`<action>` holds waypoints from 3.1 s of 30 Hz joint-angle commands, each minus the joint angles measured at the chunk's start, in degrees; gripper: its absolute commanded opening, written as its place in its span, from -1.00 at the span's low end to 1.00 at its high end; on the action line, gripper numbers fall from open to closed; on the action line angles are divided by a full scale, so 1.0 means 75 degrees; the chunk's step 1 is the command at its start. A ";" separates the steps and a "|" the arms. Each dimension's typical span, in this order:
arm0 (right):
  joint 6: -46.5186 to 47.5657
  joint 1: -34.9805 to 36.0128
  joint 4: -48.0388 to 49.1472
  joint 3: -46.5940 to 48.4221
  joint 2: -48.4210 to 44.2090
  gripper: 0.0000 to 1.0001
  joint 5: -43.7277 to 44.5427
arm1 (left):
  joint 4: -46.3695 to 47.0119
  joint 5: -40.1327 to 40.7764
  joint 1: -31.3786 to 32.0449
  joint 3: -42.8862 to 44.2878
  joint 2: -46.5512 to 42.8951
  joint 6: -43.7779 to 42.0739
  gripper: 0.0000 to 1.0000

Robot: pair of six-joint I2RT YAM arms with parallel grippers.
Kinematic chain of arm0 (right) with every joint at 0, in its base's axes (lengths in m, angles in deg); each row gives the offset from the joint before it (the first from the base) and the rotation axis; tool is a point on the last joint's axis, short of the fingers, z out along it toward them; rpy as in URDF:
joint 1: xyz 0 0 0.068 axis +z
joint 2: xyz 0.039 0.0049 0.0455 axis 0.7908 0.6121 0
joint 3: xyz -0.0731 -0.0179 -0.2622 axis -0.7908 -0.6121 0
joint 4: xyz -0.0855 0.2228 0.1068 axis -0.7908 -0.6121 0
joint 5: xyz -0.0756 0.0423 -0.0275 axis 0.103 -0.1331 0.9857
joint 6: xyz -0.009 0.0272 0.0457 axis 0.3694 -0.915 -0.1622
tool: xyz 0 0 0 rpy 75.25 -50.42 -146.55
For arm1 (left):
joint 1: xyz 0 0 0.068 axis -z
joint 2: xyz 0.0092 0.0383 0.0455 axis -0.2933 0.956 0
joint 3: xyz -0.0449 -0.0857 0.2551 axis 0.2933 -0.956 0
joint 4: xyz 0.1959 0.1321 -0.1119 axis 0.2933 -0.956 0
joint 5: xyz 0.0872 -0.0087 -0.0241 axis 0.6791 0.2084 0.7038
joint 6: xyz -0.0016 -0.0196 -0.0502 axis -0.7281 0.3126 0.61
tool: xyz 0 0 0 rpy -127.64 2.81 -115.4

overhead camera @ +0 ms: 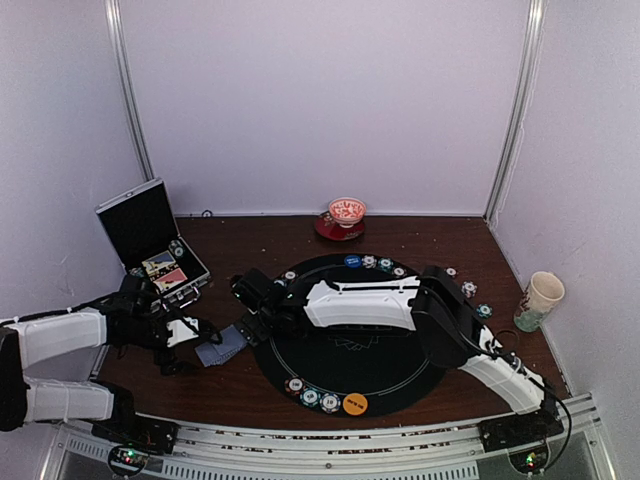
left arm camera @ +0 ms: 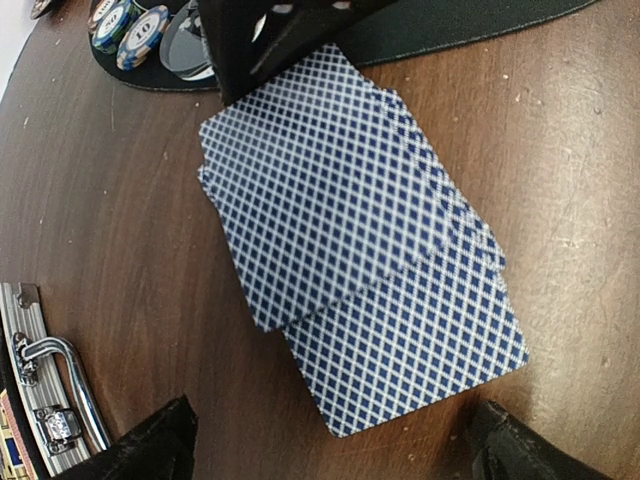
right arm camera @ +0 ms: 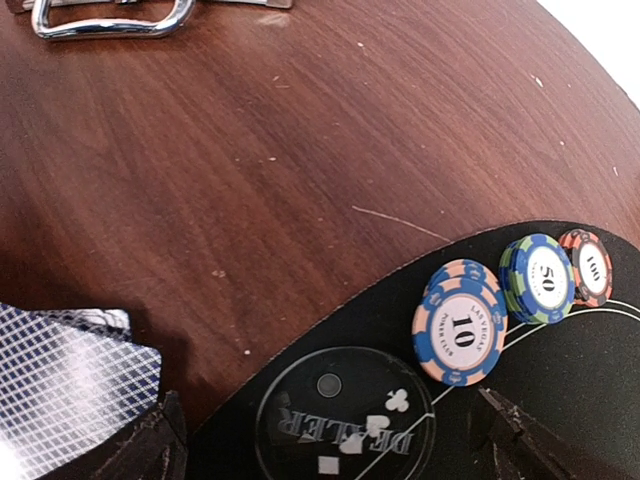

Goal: Distribute texas hold em gaming equipment
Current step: Adjust the poker card at the center of the board.

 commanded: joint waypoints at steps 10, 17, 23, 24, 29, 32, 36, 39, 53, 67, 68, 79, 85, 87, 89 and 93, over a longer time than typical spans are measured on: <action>0.0069 0.0133 -0.0002 -0.0042 -0.0070 1.00 0.0060 | 0.0380 0.0045 0.0177 0.0014 0.0151 0.0296 0.96; 0.0081 0.0155 0.0031 -0.0029 -0.0106 1.00 0.0049 | 0.0487 0.0023 0.0218 0.0076 0.0319 0.0402 0.96; 0.0090 0.0181 0.0071 -0.0002 -0.0096 1.00 -0.0011 | 0.0503 -0.0002 0.0304 0.0116 0.0370 0.0467 0.96; 0.0093 0.0181 0.0063 0.0004 -0.0095 1.00 -0.0019 | 0.0504 -0.0002 0.0318 0.0119 0.0370 0.0477 0.96; 0.0105 0.0180 0.0059 0.0003 -0.0095 1.00 -0.0045 | 0.0531 -0.0013 0.0382 0.0130 0.0391 0.0529 0.96; 0.0122 0.0184 0.0040 0.0003 -0.0095 1.00 -0.0058 | 0.0587 -0.0006 0.0417 0.0141 0.0436 0.0578 0.96; 0.0157 0.0181 0.0028 0.0020 -0.0076 1.00 -0.0091 | 0.0647 -0.0011 0.0474 0.0174 0.0537 0.0636 0.96; 0.0185 0.0175 0.0008 0.0015 -0.0060 1.00 -0.0120 | 0.0683 0.0012 0.0505 0.0201 0.0591 0.0676 0.96; 0.0163 0.0101 -0.0032 0.0027 -0.0071 1.00 -0.0278 | 0.0737 0.0091 0.0665 0.0288 0.0729 0.0800 0.96; 0.0146 0.0084 0.0020 0.0100 -0.0117 1.00 -0.0600 | 0.0831 0.0139 0.0797 0.0374 0.0884 0.0935 0.96; 0.0144 0.0084 0.0016 0.0097 -0.0127 1.00 -0.0623 | 0.0830 0.0139 0.0808 0.0377 0.0884 0.0937 0.96; 0.0112 0.0092 0.0051 0.0088 -0.0154 1.00 -0.0716 | 0.0953 0.0264 0.0929 0.0435 0.1060 0.1025 0.96; 0.0106 0.0084 0.0052 0.0074 -0.0158 1.00 -0.0748 | 0.1171 0.0479 0.0923 0.0369 0.1059 0.1100 0.96; 0.0089 0.0090 0.0062 0.0046 -0.0187 1.00 -0.0776 | 0.1249 0.0580 0.0925 0.0345 0.1101 0.1111 0.96; 0.0093 0.0094 0.0077 0.0012 -0.0216 1.00 -0.0775 | 0.1301 0.0649 0.0929 0.0332 0.1142 0.1113 0.96; 0.0092 0.0083 0.0053 -0.0067 -0.0278 1.00 -0.0599 | 0.1379 0.0825 0.0929 0.0257 0.1117 0.1071 0.96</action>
